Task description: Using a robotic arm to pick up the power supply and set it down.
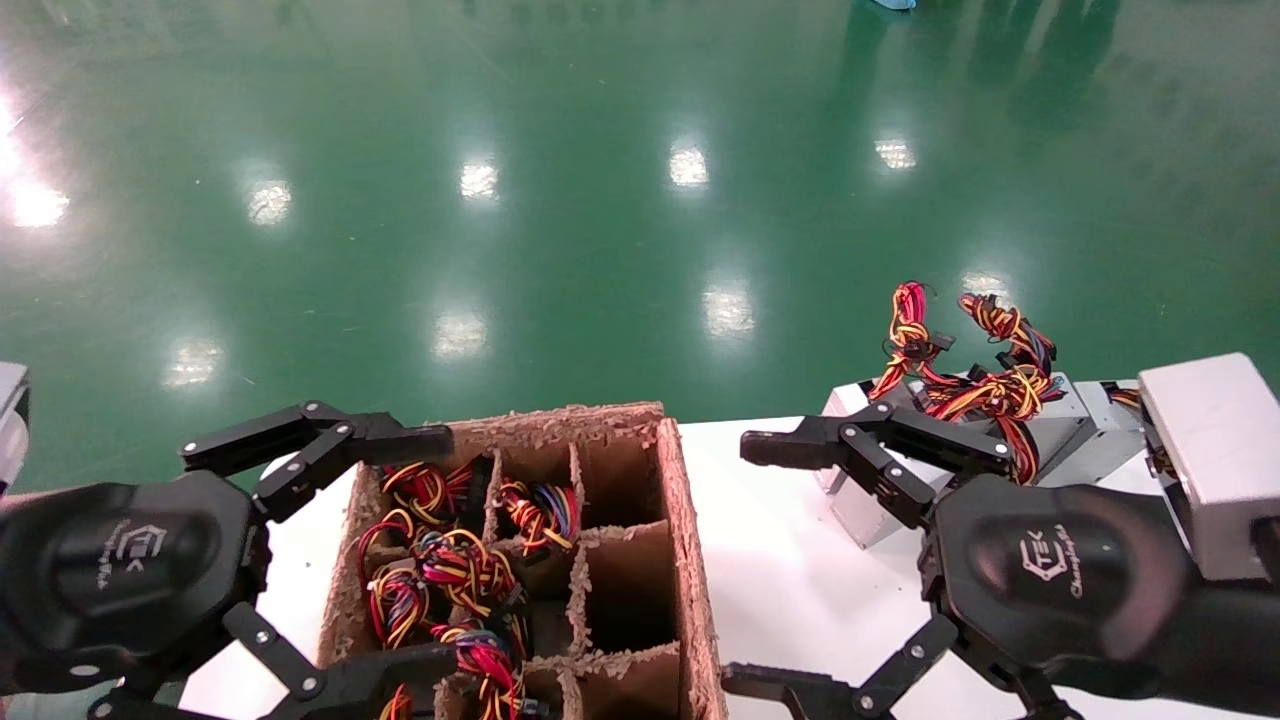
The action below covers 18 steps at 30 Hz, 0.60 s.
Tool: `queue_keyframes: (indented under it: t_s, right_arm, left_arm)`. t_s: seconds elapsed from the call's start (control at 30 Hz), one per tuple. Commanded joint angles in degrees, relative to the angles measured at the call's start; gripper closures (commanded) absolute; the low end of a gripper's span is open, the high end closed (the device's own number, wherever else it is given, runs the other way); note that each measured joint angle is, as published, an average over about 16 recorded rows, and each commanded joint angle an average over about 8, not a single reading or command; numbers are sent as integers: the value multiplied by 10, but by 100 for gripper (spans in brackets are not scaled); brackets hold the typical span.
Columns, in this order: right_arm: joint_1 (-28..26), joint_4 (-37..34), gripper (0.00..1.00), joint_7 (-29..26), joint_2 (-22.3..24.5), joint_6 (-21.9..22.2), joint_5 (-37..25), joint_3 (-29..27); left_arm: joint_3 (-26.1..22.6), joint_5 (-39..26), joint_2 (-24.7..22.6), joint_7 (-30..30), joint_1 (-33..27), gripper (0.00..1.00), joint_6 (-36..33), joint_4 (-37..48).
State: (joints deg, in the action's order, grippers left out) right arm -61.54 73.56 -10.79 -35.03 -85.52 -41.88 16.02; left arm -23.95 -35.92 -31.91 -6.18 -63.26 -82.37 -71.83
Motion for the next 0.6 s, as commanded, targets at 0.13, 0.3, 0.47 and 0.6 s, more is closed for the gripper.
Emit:
queue_keyframes:
  t_s: [0.13,0.3,0.47,0.6]
  right_arm:
    - [0,0,0,0,0,0,0,0]
    - [0,0,0,0,0,0,0,0]
    - [0,0,0,0,0,0,0,0]
    - [0,0,0,0,0,0,0,0]
  left_arm:
    - [0,0,0,0,0,0,0,0]
    - [0,0,0,0,0,0,0,0]
    - [0,0,0,0,0,0,0,0]
    - [0,0,0,0,0,0,0,0]
